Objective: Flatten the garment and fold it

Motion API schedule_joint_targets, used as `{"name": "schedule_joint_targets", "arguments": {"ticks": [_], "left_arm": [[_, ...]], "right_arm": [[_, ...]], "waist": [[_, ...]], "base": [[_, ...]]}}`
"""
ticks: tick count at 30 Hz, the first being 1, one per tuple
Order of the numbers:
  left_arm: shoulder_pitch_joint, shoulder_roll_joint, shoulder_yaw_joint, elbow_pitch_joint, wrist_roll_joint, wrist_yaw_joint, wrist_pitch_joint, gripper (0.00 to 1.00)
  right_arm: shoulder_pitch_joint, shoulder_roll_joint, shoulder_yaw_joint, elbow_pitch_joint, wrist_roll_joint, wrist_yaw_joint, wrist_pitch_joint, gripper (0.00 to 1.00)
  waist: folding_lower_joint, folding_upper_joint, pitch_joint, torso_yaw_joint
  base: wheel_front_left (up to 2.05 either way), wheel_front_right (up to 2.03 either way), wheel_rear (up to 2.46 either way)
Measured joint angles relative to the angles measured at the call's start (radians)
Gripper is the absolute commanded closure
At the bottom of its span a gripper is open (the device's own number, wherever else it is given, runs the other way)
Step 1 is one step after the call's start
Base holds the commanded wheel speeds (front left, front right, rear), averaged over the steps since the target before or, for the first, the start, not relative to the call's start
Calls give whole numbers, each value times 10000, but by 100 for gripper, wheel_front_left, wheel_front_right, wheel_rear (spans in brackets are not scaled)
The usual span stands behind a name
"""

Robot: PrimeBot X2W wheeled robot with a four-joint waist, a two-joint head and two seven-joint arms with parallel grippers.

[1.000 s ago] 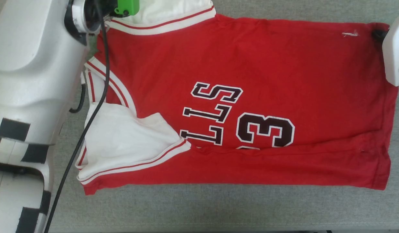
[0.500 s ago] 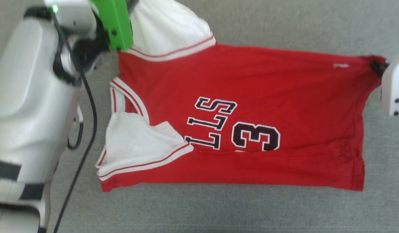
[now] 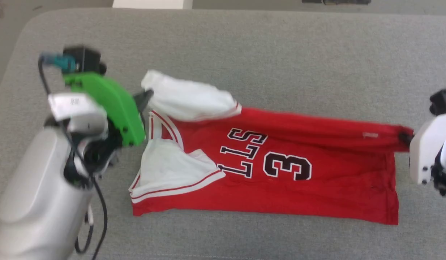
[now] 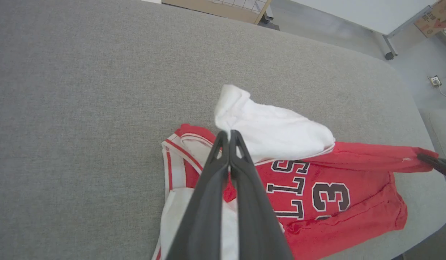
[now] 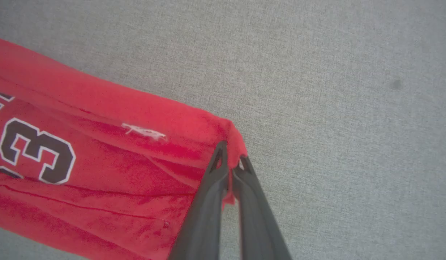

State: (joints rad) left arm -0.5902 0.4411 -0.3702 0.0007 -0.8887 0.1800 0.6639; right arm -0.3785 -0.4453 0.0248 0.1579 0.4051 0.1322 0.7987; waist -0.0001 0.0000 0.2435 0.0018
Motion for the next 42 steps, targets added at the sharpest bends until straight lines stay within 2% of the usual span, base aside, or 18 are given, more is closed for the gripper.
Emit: {"name": "schedule_joint_targets", "arguments": {"ticks": [1,6,12,16,17,18,24,29,32,35,38,42], "left_arm": [[843,-17,276,-167,-336,196,-249,100],[2179,-65,562,-42,-738,428,-556,100],[3230,-339,577,637,-1007,562,-711,100],[3382,-608,495,1482,-1214,562,-761,100],[3370,-690,481,1755,-1254,556,-855,0],[3363,-713,487,1870,-1248,520,-959,0],[3120,-527,472,1931,-1070,412,-1024,0],[2892,-75,608,1212,-878,502,-832,0],[2760,19,943,514,-859,650,-1106,0],[2597,109,1277,-92,-483,656,-2065,0],[2521,167,1597,-305,274,391,-3707,0],[2565,128,1639,-88,1294,-36,-5846,0]], "right_arm": [[388,102,-19,69,-82,0,-84,100],[933,295,123,303,-132,0,-128,100],[1249,405,437,688,-190,0,-240,100],[1279,466,633,1012,-182,0,-355,100],[1276,537,652,1108,-159,0,-531,35],[1271,556,663,1135,-151,-2,-644,0],[1232,564,357,999,107,-2,-978,0],[1239,408,-291,198,431,-2,-826,0],[1290,416,-855,-376,554,-2,-581,0],[1389,420,-1455,-692,533,-2,-412,0],[1587,410,-1814,-746,508,-2,-236,0],[1798,491,-1806,-596,562,-2,-173,0]], "waist": [[0,0,-133,63],[0,0,-256,72],[0,0,-236,48],[0,0,-235,45],[0,0,-268,33],[0,0,-303,23],[0,0,-664,-17],[0,0,-1130,-49],[0,0,-1391,-78],[0,0,-1547,-100],[0,0,-1504,-96],[0,0,-1245,-59]], "base": [[0,0,0],[0,0,0],[0,0,0],[0,0,0],[0,0,0],[0,0,0],[0,0,0],[0,0,0],[0,0,0],[0,0,0],[0,0,0],[0,0,0]]}}
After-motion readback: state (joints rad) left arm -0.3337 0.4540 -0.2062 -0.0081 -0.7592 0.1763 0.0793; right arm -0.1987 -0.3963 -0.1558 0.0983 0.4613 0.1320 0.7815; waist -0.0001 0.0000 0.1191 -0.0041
